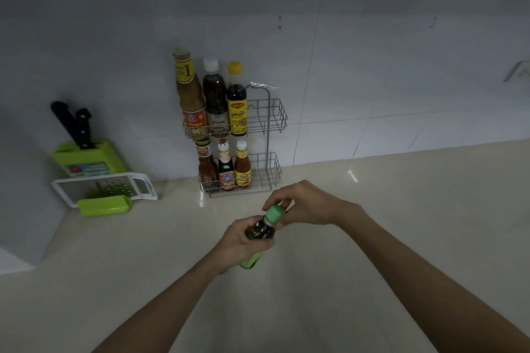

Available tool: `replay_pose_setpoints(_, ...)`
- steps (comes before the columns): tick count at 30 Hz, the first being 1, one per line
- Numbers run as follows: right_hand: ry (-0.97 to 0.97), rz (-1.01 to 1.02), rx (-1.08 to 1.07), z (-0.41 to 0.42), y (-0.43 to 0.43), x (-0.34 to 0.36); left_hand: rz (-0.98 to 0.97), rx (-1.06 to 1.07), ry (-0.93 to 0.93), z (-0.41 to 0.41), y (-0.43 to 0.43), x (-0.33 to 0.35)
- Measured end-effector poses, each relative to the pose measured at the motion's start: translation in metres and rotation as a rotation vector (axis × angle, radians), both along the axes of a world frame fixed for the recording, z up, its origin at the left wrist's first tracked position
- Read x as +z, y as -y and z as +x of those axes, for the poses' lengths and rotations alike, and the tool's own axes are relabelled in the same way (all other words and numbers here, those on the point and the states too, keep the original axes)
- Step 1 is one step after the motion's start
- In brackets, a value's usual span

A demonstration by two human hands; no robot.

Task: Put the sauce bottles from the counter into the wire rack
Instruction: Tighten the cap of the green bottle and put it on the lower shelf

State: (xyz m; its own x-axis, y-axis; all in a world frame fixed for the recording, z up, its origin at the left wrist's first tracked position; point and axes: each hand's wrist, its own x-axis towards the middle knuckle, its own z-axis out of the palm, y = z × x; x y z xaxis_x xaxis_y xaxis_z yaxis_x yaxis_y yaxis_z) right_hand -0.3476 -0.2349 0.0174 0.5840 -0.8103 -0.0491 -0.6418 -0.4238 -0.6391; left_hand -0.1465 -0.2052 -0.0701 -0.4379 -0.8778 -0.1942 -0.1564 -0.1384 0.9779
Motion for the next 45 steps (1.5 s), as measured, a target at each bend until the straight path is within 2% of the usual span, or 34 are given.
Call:
replay_pose_setpoints(5,-0.011,0.146,-0.096,0.01,-0.008,0.005,0.017,-0.015,0.011,0.004,-0.01,0.0)
replay_pose_setpoints(9,-0.123,0.117,-0.131,0.021,-0.012,0.008,0.001,0.045,0.084,0.006,-0.011,0.002)
replay_pose_setpoints(19,-0.017,0.145,0.052,0.014,-0.003,0.02,-0.009,-0.121,0.053,0.016,-0.009,0.015)
replay_pose_setpoints(24,-0.064,0.189,-0.084,0.021,-0.006,0.019,-0.167,0.05,0.138,0.012,-0.01,0.005)
replay_pose_setpoints(26,-0.085,0.187,-0.091,0.024,-0.01,0.017,-0.18,0.058,0.133,0.011,-0.011,0.003)
replay_pose_setpoints(28,-0.099,0.163,-0.05,0.024,-0.01,0.016,-0.13,0.03,0.104,0.012,-0.012,0.003)
replay_pose_setpoints(32,-0.01,0.174,0.045,0.018,-0.008,0.019,0.095,-0.105,-0.07,0.019,-0.013,0.012)
replay_pose_setpoints(35,0.015,0.189,0.102,0.017,-0.008,0.023,0.213,-0.186,-0.114,0.022,-0.013,0.017)
replay_pose_setpoints(40,0.152,0.282,0.135,0.019,-0.011,0.026,0.431,-0.276,-0.276,0.024,-0.012,0.021)
replay_pose_setpoints(42,0.182,0.312,0.156,0.018,-0.011,0.028,0.478,-0.339,-0.337,0.026,-0.012,0.022)
replay_pose_setpoints(45,0.08,0.285,0.094,0.021,-0.01,0.031,0.429,-0.307,-0.278,0.025,-0.011,0.023)
